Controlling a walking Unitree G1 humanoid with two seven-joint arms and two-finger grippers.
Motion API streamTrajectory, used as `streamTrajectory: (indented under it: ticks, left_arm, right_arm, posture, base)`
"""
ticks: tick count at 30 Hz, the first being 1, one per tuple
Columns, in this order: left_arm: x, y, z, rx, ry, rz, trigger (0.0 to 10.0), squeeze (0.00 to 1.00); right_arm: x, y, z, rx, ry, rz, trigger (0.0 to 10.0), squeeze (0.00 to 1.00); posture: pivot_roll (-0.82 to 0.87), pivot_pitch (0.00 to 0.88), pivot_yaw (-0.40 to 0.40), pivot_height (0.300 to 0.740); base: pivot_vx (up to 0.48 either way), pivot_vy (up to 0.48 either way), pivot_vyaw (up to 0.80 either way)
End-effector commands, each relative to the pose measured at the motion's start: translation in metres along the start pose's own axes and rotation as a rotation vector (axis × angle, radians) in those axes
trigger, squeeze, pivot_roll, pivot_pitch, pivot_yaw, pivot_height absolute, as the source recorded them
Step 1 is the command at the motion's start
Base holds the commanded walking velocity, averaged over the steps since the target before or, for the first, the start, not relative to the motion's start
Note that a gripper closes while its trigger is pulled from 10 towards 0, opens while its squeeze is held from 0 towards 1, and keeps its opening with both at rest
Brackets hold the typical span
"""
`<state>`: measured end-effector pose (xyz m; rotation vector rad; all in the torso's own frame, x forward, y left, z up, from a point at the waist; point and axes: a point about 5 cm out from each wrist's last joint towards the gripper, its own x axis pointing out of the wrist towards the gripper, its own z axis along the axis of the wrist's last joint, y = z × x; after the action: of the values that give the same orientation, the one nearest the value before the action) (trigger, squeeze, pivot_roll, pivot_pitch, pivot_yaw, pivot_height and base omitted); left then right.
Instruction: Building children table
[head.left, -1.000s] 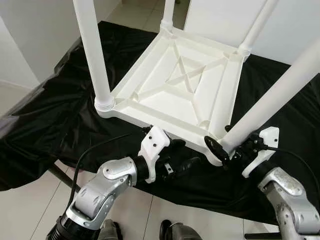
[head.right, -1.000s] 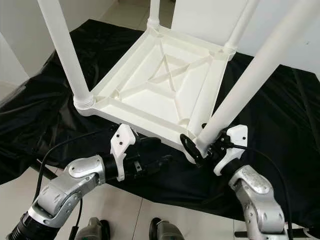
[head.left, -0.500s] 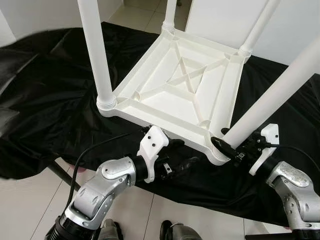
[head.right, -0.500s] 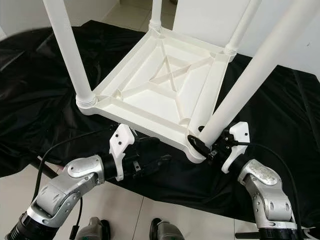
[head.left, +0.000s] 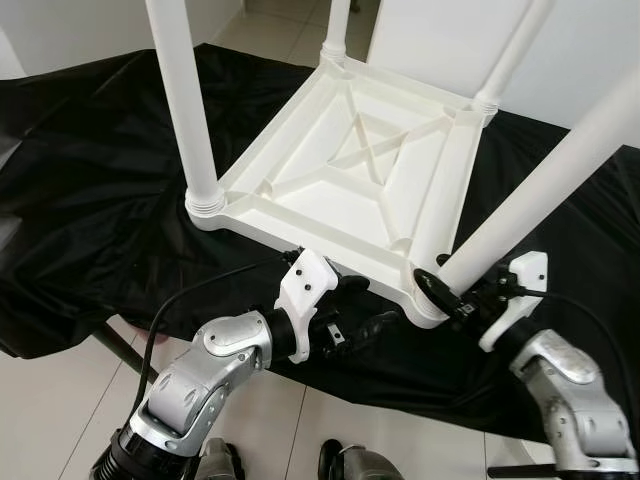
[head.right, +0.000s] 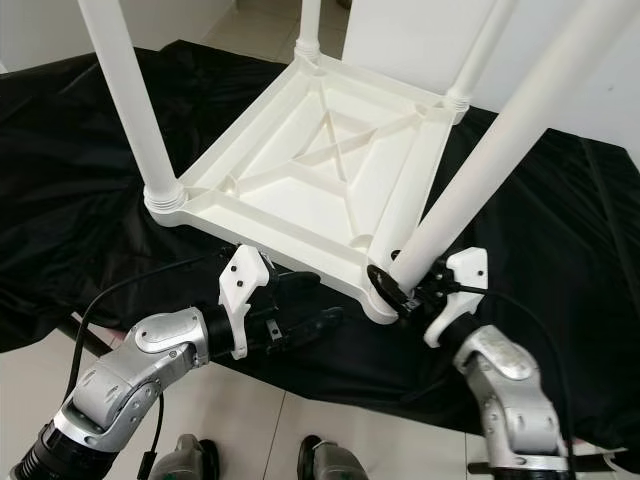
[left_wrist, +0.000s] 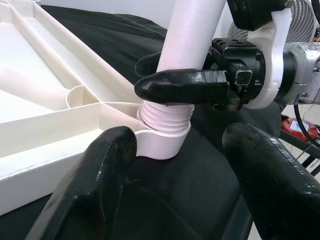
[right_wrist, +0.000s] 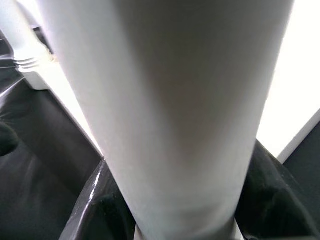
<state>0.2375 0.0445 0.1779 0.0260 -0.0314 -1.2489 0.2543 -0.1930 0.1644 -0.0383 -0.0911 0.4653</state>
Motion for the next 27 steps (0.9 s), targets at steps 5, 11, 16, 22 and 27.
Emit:
streamTrajectory:
  ticks: [5,11,16,22,27]
  left_arm:
    - [0.002,-0.004,-0.001,-0.015,-0.001,-0.023,10.0,0.0]
    - [0.004,-0.005,-0.001,-0.021,-0.006,-0.033,10.0,0.0]
    - [0.006,-0.005,-0.001,-0.023,-0.01,-0.042,10.0,0.0]
    - [0.007,-0.006,0.0,-0.023,-0.013,-0.05,10.0,0.0]
    - [0.007,-0.005,0.0,-0.023,-0.013,-0.052,10.0,0.0]
  right_arm:
    - [0.0,0.009,-0.002,0.014,-0.008,-0.253,10.0,0.0]
    - [-0.001,0.02,-0.007,0.001,0.014,-0.451,10.0,0.0]
    - [0.001,0.023,-0.012,0.03,0.052,-0.62,10.0,0.0]
    - [0.003,0.028,-0.009,0.043,0.032,-0.662,10.0,0.0]
    - [0.004,0.029,-0.001,0.104,-0.038,-0.574,10.0,1.0]
  posture:
    - [0.03,0.178,-0.088,0.74]
    - [0.01,0.18,-0.083,0.74]
    - [0.01,0.181,-0.083,0.74]
    - [0.01,0.18,-0.076,0.74]
    - [0.01,0.184,-0.074,0.74]
  base:
    - [0.0,0.0,0.0]
    - [0.0,0.0,0.0]
    - [0.0,0.0,0.0]
    - [0.0,0.0,0.0]
    - [0.0,0.0,0.0]
